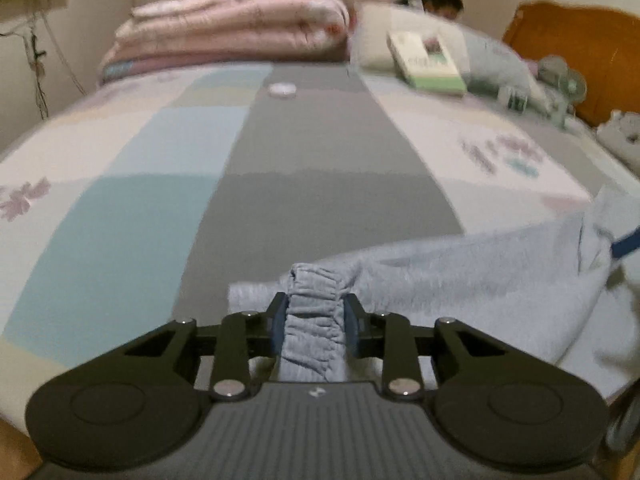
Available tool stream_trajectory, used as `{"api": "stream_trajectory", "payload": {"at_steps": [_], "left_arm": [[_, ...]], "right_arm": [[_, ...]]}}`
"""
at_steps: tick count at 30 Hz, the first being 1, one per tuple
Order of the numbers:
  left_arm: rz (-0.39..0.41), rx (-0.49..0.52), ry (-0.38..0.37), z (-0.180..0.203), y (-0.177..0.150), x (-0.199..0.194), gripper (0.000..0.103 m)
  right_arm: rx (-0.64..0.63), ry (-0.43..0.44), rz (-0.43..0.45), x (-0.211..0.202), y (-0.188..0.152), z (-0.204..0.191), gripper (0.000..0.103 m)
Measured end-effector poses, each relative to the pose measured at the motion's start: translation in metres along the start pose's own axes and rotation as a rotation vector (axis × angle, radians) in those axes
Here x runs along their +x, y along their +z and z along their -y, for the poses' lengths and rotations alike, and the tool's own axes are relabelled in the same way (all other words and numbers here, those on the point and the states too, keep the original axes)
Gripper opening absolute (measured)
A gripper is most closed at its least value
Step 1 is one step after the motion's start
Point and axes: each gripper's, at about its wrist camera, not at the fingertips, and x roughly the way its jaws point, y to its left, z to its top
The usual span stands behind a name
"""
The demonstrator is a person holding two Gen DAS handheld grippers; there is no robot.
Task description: Fold clothes
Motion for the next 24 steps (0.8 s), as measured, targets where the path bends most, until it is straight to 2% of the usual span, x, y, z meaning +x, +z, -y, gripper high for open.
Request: {"api": "stream_trajectory", "payload": {"at_steps": [2, 5, 7, 10, 14, 16, 20, 22, 24], "left_arm": [[0.065, -0.054, 0.008, -0.007, 0.008, -0.015, 0.028], [0.121, -0.13, -0.002, -0.02, 0.015, -0.032, 0.028], [0.112, -0.154, -0.007, -0.024, 0.014, -0.031, 0.028], [0.066, -0.186, 0.032, -0.028, 0.003, -0.02, 0.028], [0.087, -0.262, 0.031, -0.038, -0.005, -0.025, 0.028], [0.067, -0.29, 0.032, -0.044, -0.008, -0.023, 0.028], [0.031, -0.218, 0.086, -0.036, -0.002, -0.019, 0.036], [0.054, -0.243, 0.104, -0.037, 0.003, -0.027, 0.043], [0.072, -0.237, 0.112, -0.032, 0.009, -0.035, 0.048]], "right_arm": [[-0.007, -0.007, 0.003, -0.002, 0.0, -0.001, 0.103], [-0.018, -0.024, 0.02, -0.007, 0.001, -0.001, 0.103], [-0.047, -0.051, 0.041, -0.012, 0.003, -0.002, 0.103], [-0.104, -0.105, 0.086, -0.022, 0.006, -0.004, 0.103], [-0.22, -0.203, 0.165, -0.037, 0.011, -0.007, 0.102], [-0.296, -0.28, 0.187, -0.042, 0.016, -0.009, 0.098], [-0.423, -0.426, 0.15, -0.04, 0.029, -0.004, 0.087], [-0.481, -0.496, 0.118, -0.036, 0.034, 0.0, 0.075], [-0.531, -0.514, 0.065, -0.029, 0.038, 0.004, 0.068]]}}
